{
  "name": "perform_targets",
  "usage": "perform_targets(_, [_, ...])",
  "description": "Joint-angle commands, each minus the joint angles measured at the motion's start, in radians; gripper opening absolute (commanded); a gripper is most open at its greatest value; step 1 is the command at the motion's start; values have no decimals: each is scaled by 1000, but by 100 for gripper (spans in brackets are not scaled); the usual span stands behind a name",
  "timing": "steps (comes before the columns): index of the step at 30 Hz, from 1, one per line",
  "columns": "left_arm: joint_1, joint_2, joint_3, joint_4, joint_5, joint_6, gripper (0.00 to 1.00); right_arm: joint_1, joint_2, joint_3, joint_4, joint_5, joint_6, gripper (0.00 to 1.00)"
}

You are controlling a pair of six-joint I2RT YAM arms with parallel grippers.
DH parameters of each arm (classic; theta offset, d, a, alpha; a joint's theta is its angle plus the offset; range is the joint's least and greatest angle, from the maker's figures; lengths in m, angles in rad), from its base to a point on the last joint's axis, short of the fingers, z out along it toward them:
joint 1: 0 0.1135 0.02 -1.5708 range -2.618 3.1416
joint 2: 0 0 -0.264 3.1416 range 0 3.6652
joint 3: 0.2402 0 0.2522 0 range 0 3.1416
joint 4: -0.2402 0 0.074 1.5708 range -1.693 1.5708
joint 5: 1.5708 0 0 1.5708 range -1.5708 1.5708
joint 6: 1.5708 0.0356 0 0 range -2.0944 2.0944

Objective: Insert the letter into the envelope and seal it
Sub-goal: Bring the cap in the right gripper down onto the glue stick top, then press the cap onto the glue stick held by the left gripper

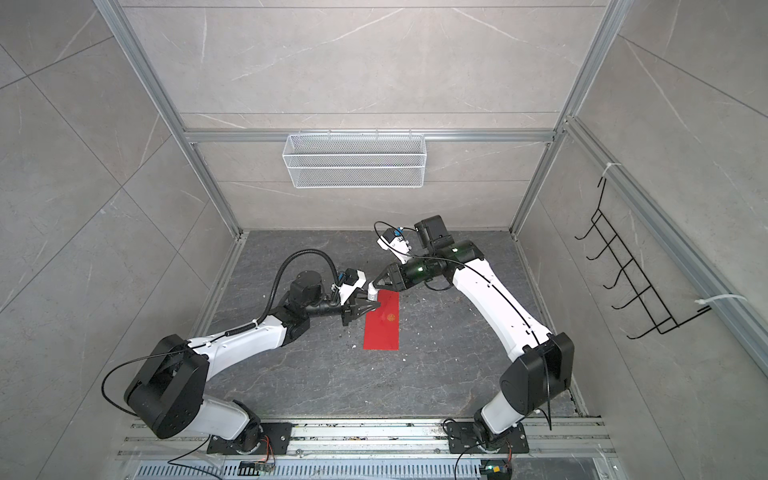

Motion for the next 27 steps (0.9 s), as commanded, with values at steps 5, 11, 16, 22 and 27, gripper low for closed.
perform_targets(5, [2, 0, 44, 41, 35, 9, 0, 49, 47, 74, -54, 31, -45, 27])
perform_targets(11, [2, 0, 44, 35, 40, 13, 0, 84, 78, 122, -111, 92, -82, 26])
perform_targets(16, [2, 3, 46, 35, 46, 11, 0, 110, 90, 149, -142, 142, -110, 26])
perform_targets(22, [2, 5, 50, 26, 56, 9, 0, 128, 102, 173, -172, 175, -138, 28])
perform_targets(27, [2, 9, 58, 18, 68, 8, 0, 139, 111, 196, -196, 179, -157, 28])
